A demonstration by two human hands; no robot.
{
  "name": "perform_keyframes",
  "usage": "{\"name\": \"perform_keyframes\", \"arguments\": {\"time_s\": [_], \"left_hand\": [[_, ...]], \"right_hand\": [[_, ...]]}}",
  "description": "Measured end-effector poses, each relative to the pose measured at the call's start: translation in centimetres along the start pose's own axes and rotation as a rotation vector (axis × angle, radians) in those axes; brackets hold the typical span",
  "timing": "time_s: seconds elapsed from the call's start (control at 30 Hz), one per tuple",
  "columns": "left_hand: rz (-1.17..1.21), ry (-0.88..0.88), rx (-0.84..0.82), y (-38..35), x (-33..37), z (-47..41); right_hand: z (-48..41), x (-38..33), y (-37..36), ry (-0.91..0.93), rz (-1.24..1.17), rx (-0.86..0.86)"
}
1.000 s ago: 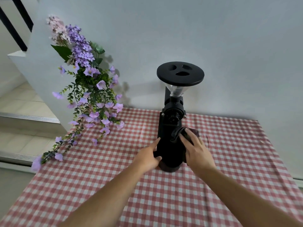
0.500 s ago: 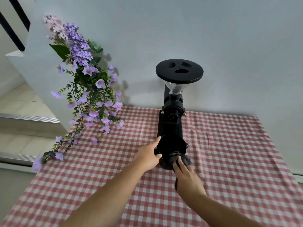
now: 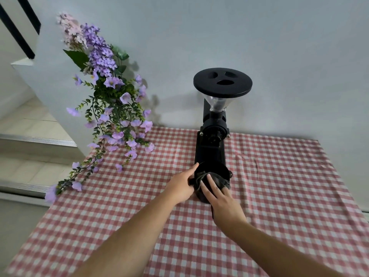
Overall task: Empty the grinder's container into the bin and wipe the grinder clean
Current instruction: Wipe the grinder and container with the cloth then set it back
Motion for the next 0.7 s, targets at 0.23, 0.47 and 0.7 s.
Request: {"name": "perform_keyframes", "arguments": {"time_s": [0.23, 0.47, 0.7], "left_hand": [[-0.055, -0.046, 0.026, 0.1, 0.1, 0.4], [-0.112, -0.032, 0.056, -0.2, 0.2, 0.6], [-0.097, -0.032, 0.069, -0.2, 0.2, 0.5]], "right_hand": [[1.9, 2.3, -1.7, 0.071, 0.144, -0.044], [2.2, 4.5, 3.7, -0.02, 0.008, 0.321], [0.6, 6.1, 3.6, -0.15, -0.005, 0.238]]}}
Point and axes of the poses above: each hand's wrist, its own z-axis away from the middle knuckle, its own y-axis out of the back of the hand, x = y × z, the point moved 4 cm from there along -z, towards the middle knuckle, and after that the axes turned 9 degrees about z, right-handed, at the moved point
